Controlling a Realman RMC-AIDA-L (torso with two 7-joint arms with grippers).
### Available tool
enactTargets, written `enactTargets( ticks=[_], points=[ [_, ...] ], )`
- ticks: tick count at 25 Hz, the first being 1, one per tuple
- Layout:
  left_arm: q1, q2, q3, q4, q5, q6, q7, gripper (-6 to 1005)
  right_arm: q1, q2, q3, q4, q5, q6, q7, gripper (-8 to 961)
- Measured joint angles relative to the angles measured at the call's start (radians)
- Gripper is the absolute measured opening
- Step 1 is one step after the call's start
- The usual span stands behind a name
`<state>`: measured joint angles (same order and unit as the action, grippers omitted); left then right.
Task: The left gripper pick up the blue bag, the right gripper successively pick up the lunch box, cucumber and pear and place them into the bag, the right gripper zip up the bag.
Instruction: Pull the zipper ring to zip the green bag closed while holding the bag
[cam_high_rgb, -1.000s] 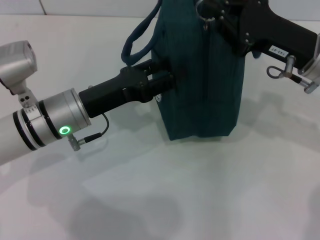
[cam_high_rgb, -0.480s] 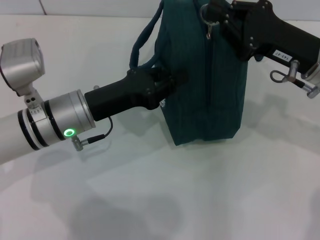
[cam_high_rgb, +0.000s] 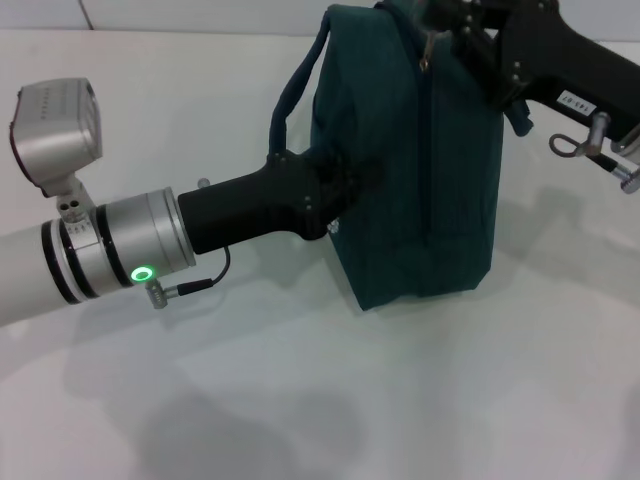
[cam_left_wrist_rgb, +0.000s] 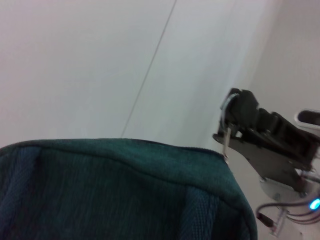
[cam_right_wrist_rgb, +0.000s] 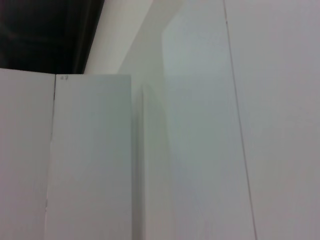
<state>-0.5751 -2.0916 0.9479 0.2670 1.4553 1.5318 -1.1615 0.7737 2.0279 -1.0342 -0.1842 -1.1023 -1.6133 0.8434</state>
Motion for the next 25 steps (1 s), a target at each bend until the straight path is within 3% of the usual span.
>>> enactTargets(
  ticks=[10, 18, 25],
  points=[
    [0.019, 0.008, 0.049, 0.026, 0.050, 0.094, -0.007, 56, -0.009, 0.000, 0.007, -0.009, 0.030, 0.026, 0.054, 48],
    [0.090, 0.024, 0.050, 0.061, 0.104, 0.217, -0.007, 56, -0.031, -0.003, 0.008, -0.012, 0.037, 0.093, 0.102, 51],
    [0.134, 0.036, 0.048, 0.084, 0.126, 0.235, -0.007, 55, -0.047, -0.006, 0.008, -0.012, 0.050, 0.134, 0.239, 53]
  ],
)
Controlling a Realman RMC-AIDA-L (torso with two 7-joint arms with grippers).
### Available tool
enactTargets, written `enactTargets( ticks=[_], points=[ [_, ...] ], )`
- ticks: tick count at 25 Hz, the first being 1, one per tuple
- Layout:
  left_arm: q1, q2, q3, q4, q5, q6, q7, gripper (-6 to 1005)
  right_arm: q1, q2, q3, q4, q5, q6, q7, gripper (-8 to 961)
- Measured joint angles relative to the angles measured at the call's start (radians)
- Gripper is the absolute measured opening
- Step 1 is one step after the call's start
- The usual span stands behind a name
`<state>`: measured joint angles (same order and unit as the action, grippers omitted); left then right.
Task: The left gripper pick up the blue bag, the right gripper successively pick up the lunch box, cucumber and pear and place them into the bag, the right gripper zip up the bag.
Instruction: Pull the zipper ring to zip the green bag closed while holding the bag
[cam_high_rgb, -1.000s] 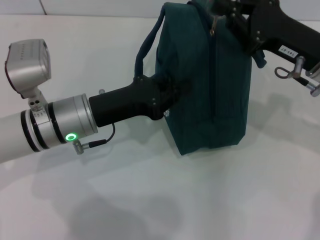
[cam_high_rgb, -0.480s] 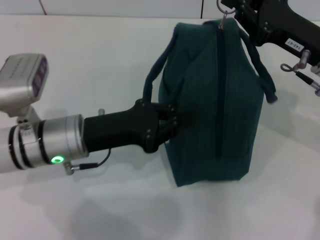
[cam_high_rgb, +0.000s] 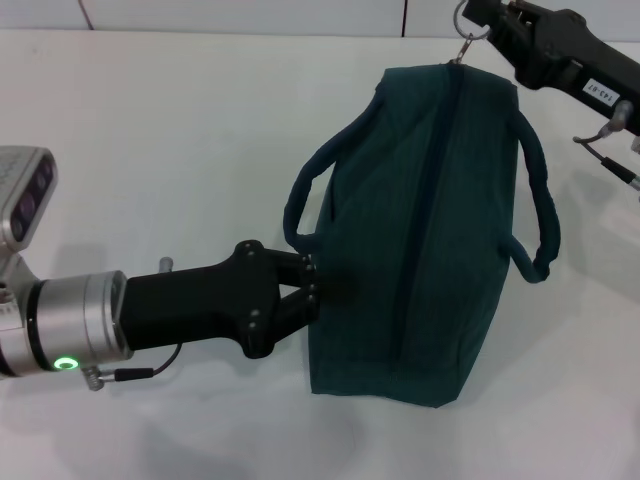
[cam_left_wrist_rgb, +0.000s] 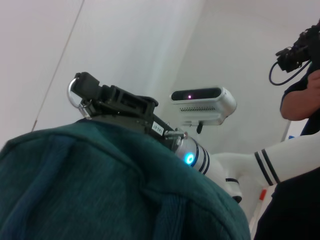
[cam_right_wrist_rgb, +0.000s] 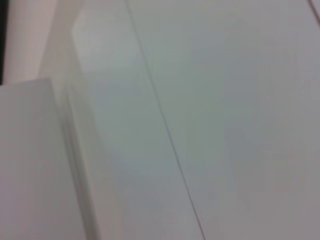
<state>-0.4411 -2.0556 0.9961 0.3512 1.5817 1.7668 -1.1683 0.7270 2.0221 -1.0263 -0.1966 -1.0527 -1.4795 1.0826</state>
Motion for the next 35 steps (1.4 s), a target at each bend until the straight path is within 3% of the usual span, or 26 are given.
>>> enactTargets(
  ticks=[6, 12, 16, 20, 24, 28, 31, 35],
  points=[
    [0.009, 0.007, -0.014, 0.005, 0.012, -0.001, 0.000, 55, -0.022, -0.003, 0.000, -0.021, 0.014, 0.003, 0.122, 55],
    [0.010, 0.014, -0.112, 0.009, 0.013, -0.051, -0.033, 55, -0.062, 0.002, -0.002, -0.025, 0.067, -0.039, 0.153, 57],
    [0.023, 0.016, -0.128, 0.059, 0.018, -0.068, -0.068, 55, -0.073, 0.004, -0.002, -0.021, 0.075, -0.048, 0.163, 59],
    [0.049, 0.006, -0.131, 0.141, 0.000, -0.063, -0.116, 136, -0.075, 0.005, -0.005, -0.015, 0.076, -0.048, 0.168, 60],
    [0.069, -0.005, -0.132, 0.330, 0.018, -0.065, -0.309, 216, -0.076, 0.004, -0.007, -0.015, 0.076, -0.049, 0.168, 62],
    [0.051, -0.016, -0.127, 0.590, 0.084, -0.070, -0.527, 396, -0.076, 0.004, -0.006, -0.015, 0.076, -0.049, 0.168, 63],
    [0.004, -0.027, -0.098, 0.783, 0.157, -0.076, -0.703, 508, -0.078, 0.004, -0.004, -0.014, 0.076, -0.048, 0.168, 64],
    [-0.084, -0.028, 0.031, 0.972, 0.246, -0.118, -0.954, 642, -0.084, 0.005, 0.000, -0.013, 0.076, -0.047, 0.165, 66]
  ],
)
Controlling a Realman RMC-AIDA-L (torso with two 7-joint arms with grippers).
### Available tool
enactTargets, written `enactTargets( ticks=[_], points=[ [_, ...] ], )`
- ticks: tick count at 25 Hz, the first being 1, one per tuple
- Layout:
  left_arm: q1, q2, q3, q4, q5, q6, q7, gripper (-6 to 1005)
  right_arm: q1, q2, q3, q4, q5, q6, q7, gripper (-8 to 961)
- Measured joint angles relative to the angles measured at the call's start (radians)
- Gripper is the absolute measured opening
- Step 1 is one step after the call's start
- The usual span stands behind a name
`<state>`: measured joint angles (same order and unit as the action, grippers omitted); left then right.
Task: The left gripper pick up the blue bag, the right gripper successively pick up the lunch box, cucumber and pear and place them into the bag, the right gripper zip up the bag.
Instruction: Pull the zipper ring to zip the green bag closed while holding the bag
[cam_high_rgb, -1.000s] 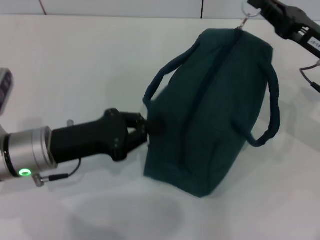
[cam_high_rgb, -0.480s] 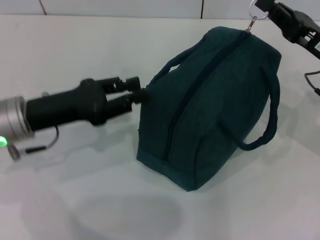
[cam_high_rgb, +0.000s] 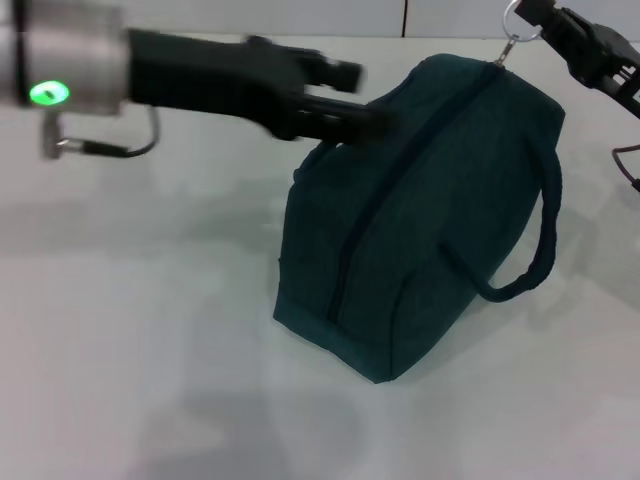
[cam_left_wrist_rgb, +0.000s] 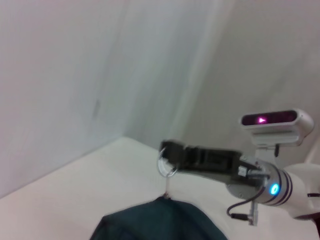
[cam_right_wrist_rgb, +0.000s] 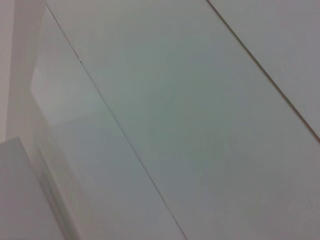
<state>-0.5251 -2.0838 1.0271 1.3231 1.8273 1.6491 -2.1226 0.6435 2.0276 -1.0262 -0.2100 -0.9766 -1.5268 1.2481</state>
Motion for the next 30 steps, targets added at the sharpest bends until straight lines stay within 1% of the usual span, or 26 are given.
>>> enactTargets(
  ticks=[3, 5, 7, 9, 12, 16, 24, 30],
  points=[
    [-0.052, -0.001, 0.137, 0.118, 0.088, -0.042, -0.151, 717, 0.000, 0.000, 0.000, 0.000, 0.000, 0.001, -0.001, 67],
    [-0.073, -0.003, 0.240, 0.195, 0.166, -0.092, -0.257, 767, -0.001, 0.000, 0.000, -0.002, 0.001, 0.001, -0.002, 67],
    [-0.082, -0.003, 0.309, 0.240, 0.225, -0.137, -0.327, 767, -0.001, 0.000, 0.000, -0.003, 0.001, 0.000, -0.002, 68],
    [-0.088, -0.004, 0.353, 0.258, 0.262, -0.164, -0.366, 768, -0.001, -0.001, 0.000, -0.005, 0.001, -0.001, -0.002, 69],
    [-0.095, -0.004, 0.377, 0.253, 0.288, -0.185, -0.393, 760, -0.001, -0.001, -0.002, -0.007, 0.001, -0.002, -0.002, 70],
    [-0.097, -0.004, 0.380, 0.250, 0.298, -0.192, -0.396, 728, -0.001, -0.001, -0.001, -0.006, 0.001, -0.002, -0.003, 71],
    [-0.081, -0.005, 0.398, 0.249, 0.310, -0.217, -0.372, 664, -0.001, -0.001, 0.000, -0.002, 0.001, -0.003, -0.003, 74],
    [-0.081, -0.004, 0.397, 0.249, 0.311, -0.218, -0.369, 376, -0.001, -0.001, 0.000, 0.000, 0.001, -0.003, -0.002, 76]
  ],
)
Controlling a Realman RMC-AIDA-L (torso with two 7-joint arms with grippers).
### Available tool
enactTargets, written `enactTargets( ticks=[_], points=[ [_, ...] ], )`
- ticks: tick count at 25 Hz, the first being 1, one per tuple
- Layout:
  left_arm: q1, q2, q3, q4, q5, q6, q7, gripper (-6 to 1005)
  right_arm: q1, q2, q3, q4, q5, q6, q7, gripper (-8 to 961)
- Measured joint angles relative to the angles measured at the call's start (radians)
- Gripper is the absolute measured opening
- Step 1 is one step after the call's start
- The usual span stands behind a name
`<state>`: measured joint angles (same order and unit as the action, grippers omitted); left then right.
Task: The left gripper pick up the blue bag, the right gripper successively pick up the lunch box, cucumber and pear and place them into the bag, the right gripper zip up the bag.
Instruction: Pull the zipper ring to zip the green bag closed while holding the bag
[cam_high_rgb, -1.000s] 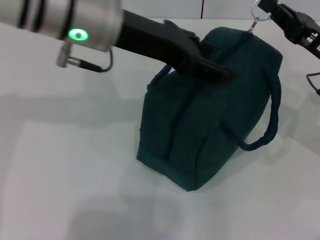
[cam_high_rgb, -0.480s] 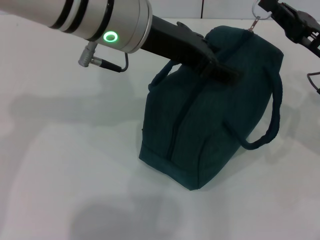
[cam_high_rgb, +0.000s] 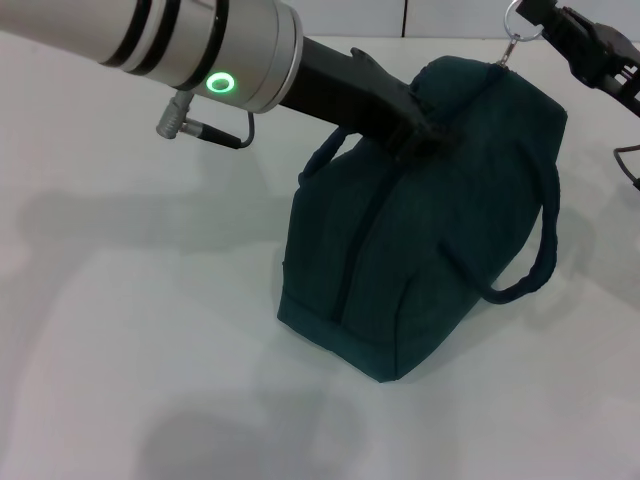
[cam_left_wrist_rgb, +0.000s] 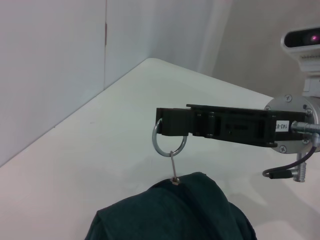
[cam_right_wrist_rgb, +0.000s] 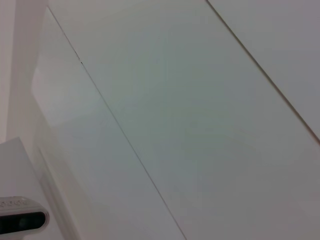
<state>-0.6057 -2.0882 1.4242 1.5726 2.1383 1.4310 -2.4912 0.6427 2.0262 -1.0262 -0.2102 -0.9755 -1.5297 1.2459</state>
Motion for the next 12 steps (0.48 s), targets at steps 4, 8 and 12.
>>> enactTargets(
  ticks=[4, 8, 12],
  points=[
    [0.000, 0.000, 0.008, 0.000, 0.006, 0.000, 0.016, 190, -0.001, 0.000, 0.000, 0.000, 0.000, 0.000, 0.001, 78],
    [-0.002, 0.001, 0.010, 0.001, 0.010, 0.000, 0.020, 114, -0.003, 0.000, 0.000, 0.000, 0.001, 0.003, 0.002, 79],
    [-0.003, 0.002, 0.010, 0.005, 0.007, 0.000, 0.020, 70, -0.022, 0.000, 0.001, 0.003, 0.014, 0.031, 0.003, 81]
  ],
)
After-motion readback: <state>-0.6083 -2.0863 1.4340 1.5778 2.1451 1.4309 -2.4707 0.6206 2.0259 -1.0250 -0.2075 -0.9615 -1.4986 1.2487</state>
